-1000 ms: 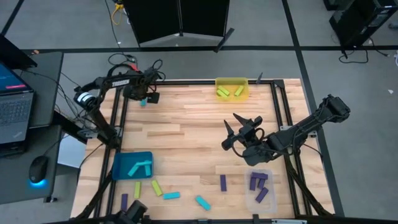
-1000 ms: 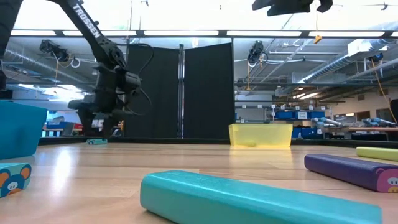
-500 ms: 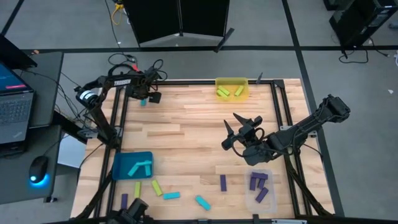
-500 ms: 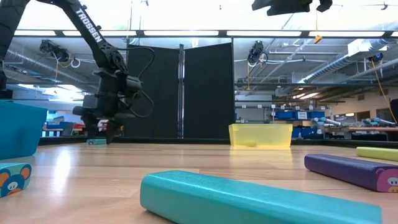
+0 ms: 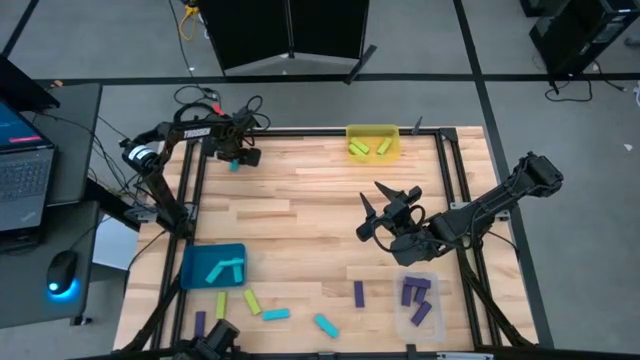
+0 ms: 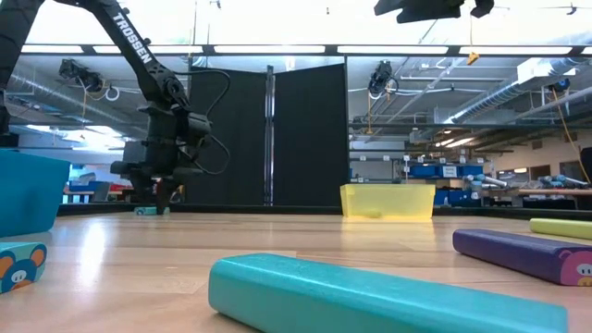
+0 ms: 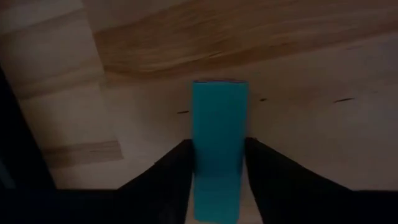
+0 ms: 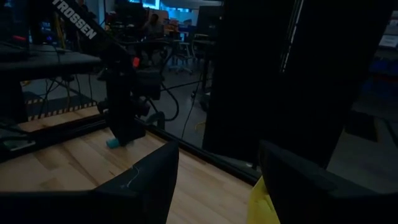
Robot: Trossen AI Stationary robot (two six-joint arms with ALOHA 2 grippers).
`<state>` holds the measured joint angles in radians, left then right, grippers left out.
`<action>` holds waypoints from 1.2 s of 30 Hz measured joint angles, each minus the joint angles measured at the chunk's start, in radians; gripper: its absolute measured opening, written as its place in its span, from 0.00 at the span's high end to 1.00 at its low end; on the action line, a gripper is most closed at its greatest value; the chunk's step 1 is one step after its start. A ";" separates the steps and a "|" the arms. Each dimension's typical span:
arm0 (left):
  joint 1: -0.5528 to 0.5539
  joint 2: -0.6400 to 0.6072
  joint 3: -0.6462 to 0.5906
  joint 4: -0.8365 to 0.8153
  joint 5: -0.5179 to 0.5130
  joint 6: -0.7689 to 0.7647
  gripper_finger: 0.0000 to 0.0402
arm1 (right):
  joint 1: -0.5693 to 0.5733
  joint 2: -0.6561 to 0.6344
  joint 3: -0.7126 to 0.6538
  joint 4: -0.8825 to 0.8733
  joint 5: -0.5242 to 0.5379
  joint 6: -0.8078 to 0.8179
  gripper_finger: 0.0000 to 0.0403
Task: Sort blocks
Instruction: Put the top blue block into the dark blue bin
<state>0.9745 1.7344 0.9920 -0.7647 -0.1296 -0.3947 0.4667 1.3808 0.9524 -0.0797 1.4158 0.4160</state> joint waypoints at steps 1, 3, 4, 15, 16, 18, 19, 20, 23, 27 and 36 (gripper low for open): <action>0.000 0.000 0.000 0.000 0.001 0.002 0.65 | 0.000 0.000 0.000 0.001 0.000 0.000 0.42; 0.000 0.000 0.000 -0.005 0.001 0.005 0.70 | 0.000 0.000 0.000 0.003 0.000 -0.001 0.42; 0.000 0.000 0.000 -0.009 0.001 0.009 0.73 | 0.000 0.000 0.000 0.004 0.000 -0.004 0.42; -0.036 -0.065 -0.007 -0.018 -0.022 0.079 0.75 | 0.003 0.000 0.000 0.064 0.000 -0.076 0.42; -0.045 -0.088 -0.006 -0.019 -0.022 0.085 0.75 | 0.003 0.000 0.000 0.064 0.000 -0.076 0.42; -0.070 -0.136 -0.005 -0.026 -0.022 0.107 0.75 | 0.003 0.000 0.000 0.064 0.000 -0.078 0.42; -0.084 -0.166 -0.005 -0.034 -0.023 0.116 0.75 | 0.003 0.000 0.000 0.064 0.000 -0.078 0.42; -0.100 -0.198 -0.005 -0.047 -0.023 0.129 0.75 | 0.003 0.000 0.000 0.064 0.000 -0.078 0.42; -0.156 -0.302 -0.003 -0.118 -0.002 0.172 0.75 | 0.003 0.000 0.000 0.064 0.000 -0.078 0.42; -0.256 -0.433 -0.003 -0.301 0.049 0.185 0.75 | 0.003 0.000 0.000 0.064 0.000 -0.078 0.42; -0.666 -0.662 -0.003 -0.704 0.228 0.076 0.75 | -0.006 0.000 0.000 0.064 0.000 -0.072 0.42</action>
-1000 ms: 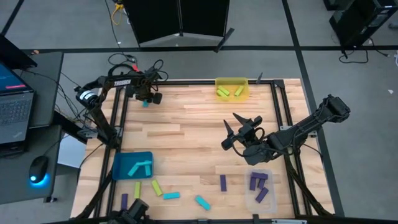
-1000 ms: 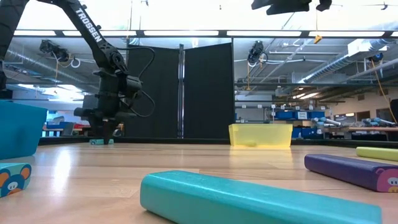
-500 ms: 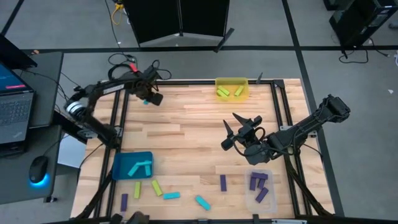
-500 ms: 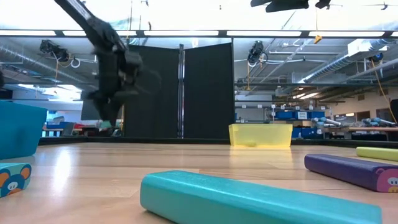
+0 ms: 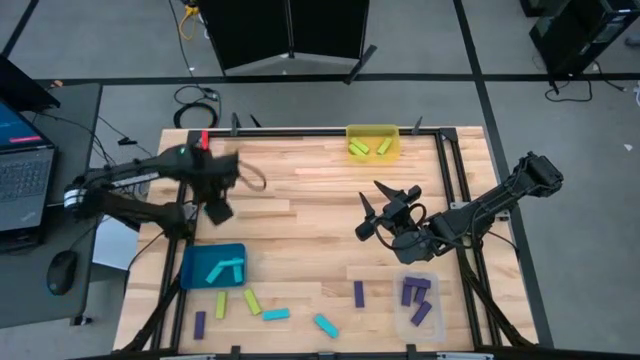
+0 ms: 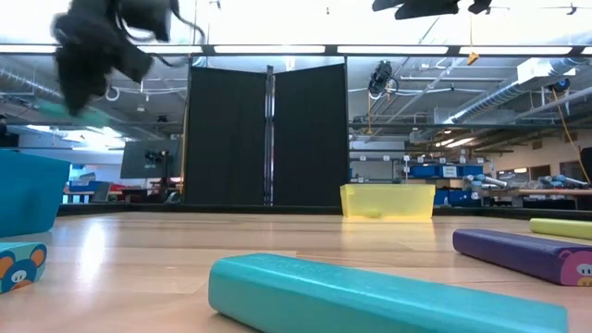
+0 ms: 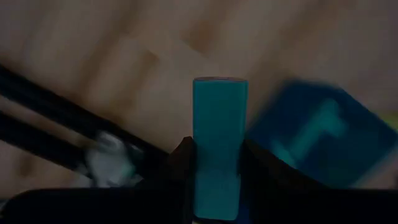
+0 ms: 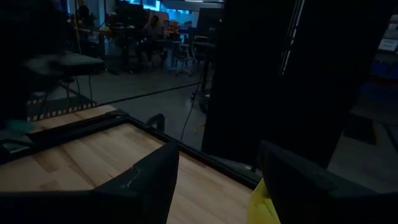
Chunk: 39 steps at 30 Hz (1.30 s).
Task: Sort blocks
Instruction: Put the top blue block into the dark blue bin, then put the left blue block into the dark blue bin
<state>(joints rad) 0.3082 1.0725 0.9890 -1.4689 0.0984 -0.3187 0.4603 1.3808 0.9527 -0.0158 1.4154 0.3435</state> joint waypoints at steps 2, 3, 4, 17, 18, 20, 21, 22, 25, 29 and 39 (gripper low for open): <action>-0.114 -0.027 0.000 -0.011 0.053 -0.079 0.75 | 0.000 0.000 0.000 0.000 0.000 0.000 0.42; -0.170 -0.036 0.000 -0.007 0.077 -0.121 0.75 | 0.000 0.000 0.000 0.000 0.000 0.001 0.42; -0.226 -0.039 0.000 -0.002 0.097 -0.164 0.75 | 0.000 0.000 0.000 0.000 0.000 0.001 0.42; -0.697 0.108 -0.078 0.196 0.206 -0.453 0.74 | 0.000 0.000 0.000 0.000 -0.006 0.007 0.42; -0.714 0.120 -0.082 0.199 0.191 -0.467 0.72 | 0.000 0.000 0.000 0.000 -0.006 0.012 0.42; -0.741 0.137 -0.085 0.198 0.169 -0.475 0.65 | 0.000 0.000 0.000 0.000 -0.006 0.021 0.42; -0.755 0.144 -0.085 0.198 0.155 -0.476 0.60 | 0.000 0.000 0.000 0.000 -0.006 0.023 0.42; -0.767 0.146 -0.085 0.197 0.140 -0.476 0.56 | 0.000 0.000 0.000 0.000 -0.007 0.024 0.42; -0.794 0.144 -0.085 0.195 0.103 -0.479 0.44 | 0.000 0.000 0.000 0.004 -0.025 0.024 0.42; -0.815 0.134 -0.085 0.199 0.025 -0.479 0.33 | 0.000 0.000 0.000 0.041 -0.029 0.017 0.42; -0.849 0.029 -0.032 0.489 -0.429 -0.286 0.29 | -0.025 0.000 0.000 0.108 -0.092 -0.002 0.42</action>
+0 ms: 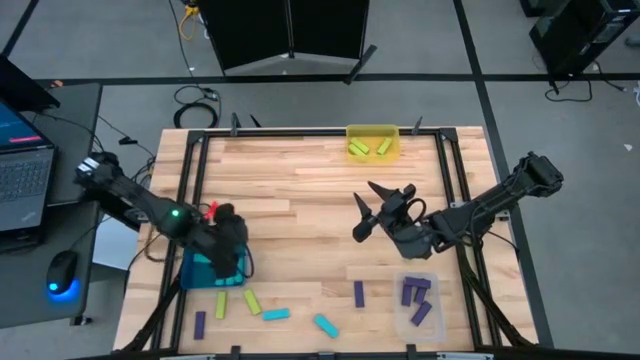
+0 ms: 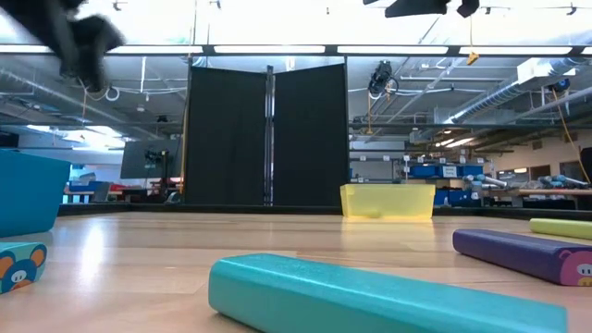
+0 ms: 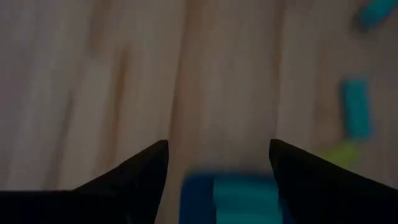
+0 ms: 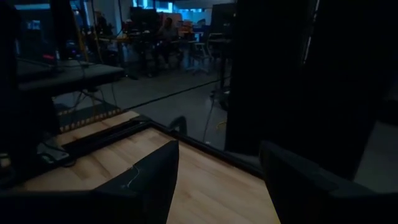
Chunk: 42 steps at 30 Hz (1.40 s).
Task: Sort blocks
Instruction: Put the left blue block into the dark blue bin
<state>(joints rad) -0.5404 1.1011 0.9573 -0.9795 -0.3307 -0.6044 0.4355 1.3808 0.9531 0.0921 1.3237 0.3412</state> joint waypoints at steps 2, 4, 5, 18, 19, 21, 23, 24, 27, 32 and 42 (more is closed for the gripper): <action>0.000 -0.027 0.000 0.093 -0.072 0.090 0.29 | -0.015 0.003 0.000 0.016 -0.037 0.007 0.42; 0.000 -0.046 0.000 0.189 -0.137 0.185 0.29 | -0.029 0.009 0.000 0.042 -0.080 0.004 0.42; 0.000 -0.052 0.000 0.235 -0.164 0.237 0.29 | -0.038 0.010 0.000 0.048 -0.110 0.005 0.42; -0.011 -0.222 -0.141 0.644 -0.204 0.629 0.29 | -0.090 0.213 0.000 0.298 -0.396 0.018 0.42; -0.011 -0.249 -0.169 0.669 -0.198 0.630 0.29 | -0.092 0.229 0.000 0.322 -0.409 0.018 0.42; -0.011 -0.305 -0.226 0.707 -0.196 0.631 0.29 | -0.097 0.254 0.004 0.345 -0.439 0.022 0.42; -0.010 -0.362 -0.284 0.757 -0.195 0.633 0.29 | -0.105 0.278 0.030 0.335 -0.476 0.030 0.42; -0.010 -0.390 -0.314 0.781 -0.196 0.639 0.29 | -0.108 0.288 0.046 0.321 -0.490 0.030 0.42; -0.010 -0.465 -0.388 0.868 -0.196 0.677 0.29 | -0.121 0.322 0.121 0.250 -0.535 0.025 0.42; -0.009 -0.559 -0.455 0.936 -0.219 0.728 0.29 | -0.141 0.373 0.279 0.021 -0.605 0.035 0.42; -0.001 -0.632 -0.506 0.965 -0.225 0.779 0.29 | -0.131 0.452 0.478 -0.649 -0.891 0.397 0.42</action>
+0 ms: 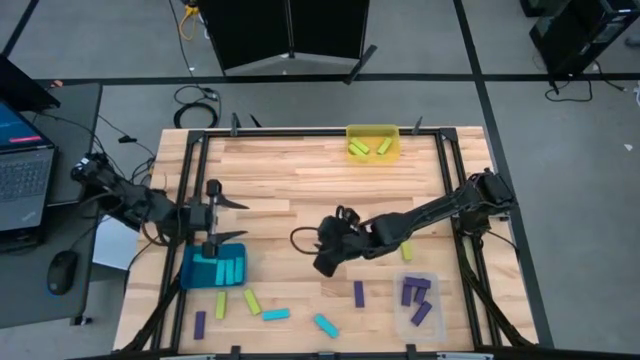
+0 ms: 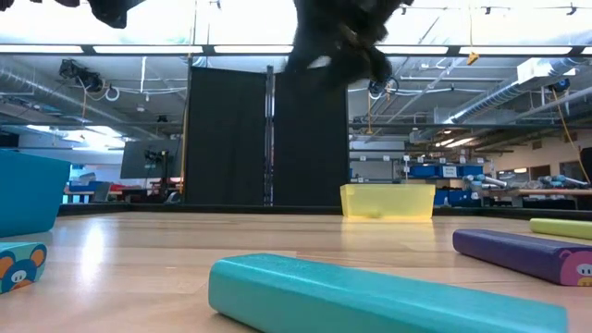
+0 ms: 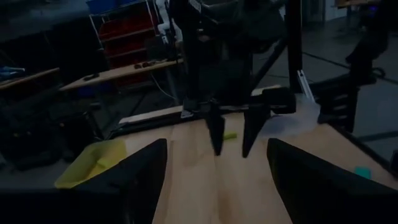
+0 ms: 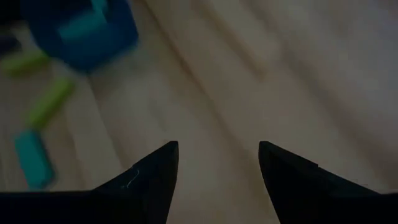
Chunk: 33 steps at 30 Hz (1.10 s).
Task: Sort blocks
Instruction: Put the left blue block into the dark blue bin
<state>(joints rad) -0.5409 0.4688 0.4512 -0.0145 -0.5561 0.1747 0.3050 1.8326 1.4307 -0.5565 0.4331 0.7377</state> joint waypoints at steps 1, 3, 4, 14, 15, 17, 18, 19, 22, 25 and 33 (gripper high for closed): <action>0.007 0.001 -0.010 0.011 0.007 0.005 0.29 | 0.006 0.000 0.000 -0.044 -0.028 0.054 0.42; 0.024 0.001 -0.026 0.025 0.035 0.009 0.29 | 0.022 0.000 -0.003 -0.108 -0.077 0.168 0.42; 0.036 0.001 -0.030 0.032 0.052 0.010 0.29 | 0.032 -0.001 -0.005 -0.143 -0.100 0.223 0.42; 0.159 0.001 -0.031 0.025 0.182 0.037 0.29 | 0.105 -0.001 -0.007 -0.272 -0.155 0.546 0.42; 0.168 0.001 -0.031 0.019 0.186 0.037 0.29 | 0.107 -0.001 -0.007 -0.257 -0.147 0.550 0.42; 0.180 0.001 -0.031 0.015 0.189 0.037 0.29 | 0.107 0.009 -0.007 -0.201 -0.136 0.543 0.42; 0.184 0.001 -0.031 0.016 0.189 0.037 0.29 | 0.107 0.013 -0.007 -0.177 -0.136 0.532 0.42; 0.188 0.001 -0.031 0.017 0.189 0.038 0.29 | 0.107 0.021 -0.007 -0.155 -0.136 0.519 0.42; 0.191 -0.004 -0.031 0.017 0.189 0.038 0.29 | 0.106 0.038 -0.007 -0.101 -0.136 0.485 0.42; 0.191 -0.010 -0.031 -0.012 0.189 0.038 0.29 | 0.100 0.055 -0.007 -0.057 -0.144 0.463 0.42; 0.191 -0.031 -0.031 -0.033 0.172 0.060 0.29 | 0.090 0.094 -0.007 0.041 -0.209 0.451 0.42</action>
<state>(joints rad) -0.3500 0.4377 0.4202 -0.0472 -0.3839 0.2347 0.3949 1.9265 1.4239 -0.5154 0.2244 1.1891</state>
